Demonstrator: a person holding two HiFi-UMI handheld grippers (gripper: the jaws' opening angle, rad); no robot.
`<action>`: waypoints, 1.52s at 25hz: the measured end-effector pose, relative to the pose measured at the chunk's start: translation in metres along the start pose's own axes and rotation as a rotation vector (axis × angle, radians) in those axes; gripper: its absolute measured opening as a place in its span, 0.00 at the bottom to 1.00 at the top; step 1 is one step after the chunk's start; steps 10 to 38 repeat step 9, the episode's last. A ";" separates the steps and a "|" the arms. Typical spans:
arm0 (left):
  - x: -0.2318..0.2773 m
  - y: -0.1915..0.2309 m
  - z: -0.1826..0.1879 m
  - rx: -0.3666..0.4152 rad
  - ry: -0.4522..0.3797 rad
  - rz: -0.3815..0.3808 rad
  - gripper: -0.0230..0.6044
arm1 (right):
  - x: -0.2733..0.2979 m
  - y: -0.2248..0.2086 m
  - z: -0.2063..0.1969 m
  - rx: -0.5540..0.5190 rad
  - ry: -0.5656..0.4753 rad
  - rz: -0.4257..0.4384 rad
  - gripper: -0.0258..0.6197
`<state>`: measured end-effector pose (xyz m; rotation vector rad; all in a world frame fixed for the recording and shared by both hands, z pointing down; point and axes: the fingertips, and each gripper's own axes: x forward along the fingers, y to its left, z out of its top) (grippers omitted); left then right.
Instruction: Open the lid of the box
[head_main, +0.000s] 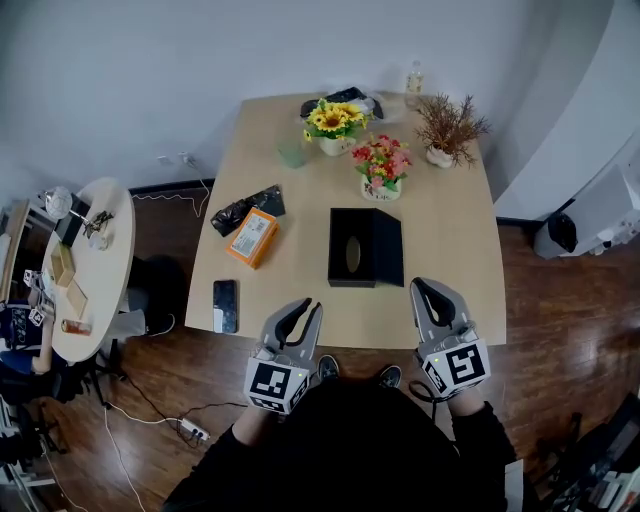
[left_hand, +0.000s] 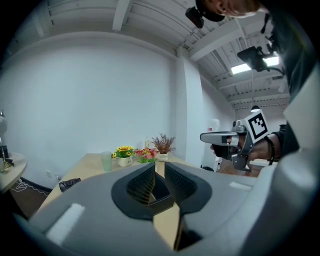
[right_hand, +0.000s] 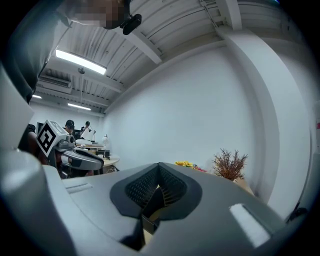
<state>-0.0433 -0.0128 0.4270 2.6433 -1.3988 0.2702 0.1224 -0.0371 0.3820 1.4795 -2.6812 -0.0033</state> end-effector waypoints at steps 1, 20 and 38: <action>0.000 0.002 0.001 0.002 -0.003 0.004 0.10 | 0.001 -0.001 0.000 0.000 -0.002 -0.003 0.04; -0.016 -0.006 -0.011 -0.030 0.044 0.011 0.10 | -0.011 0.012 -0.010 0.012 0.051 0.010 0.04; -0.016 -0.006 -0.011 -0.030 0.044 0.011 0.10 | -0.011 0.012 -0.010 0.012 0.051 0.010 0.04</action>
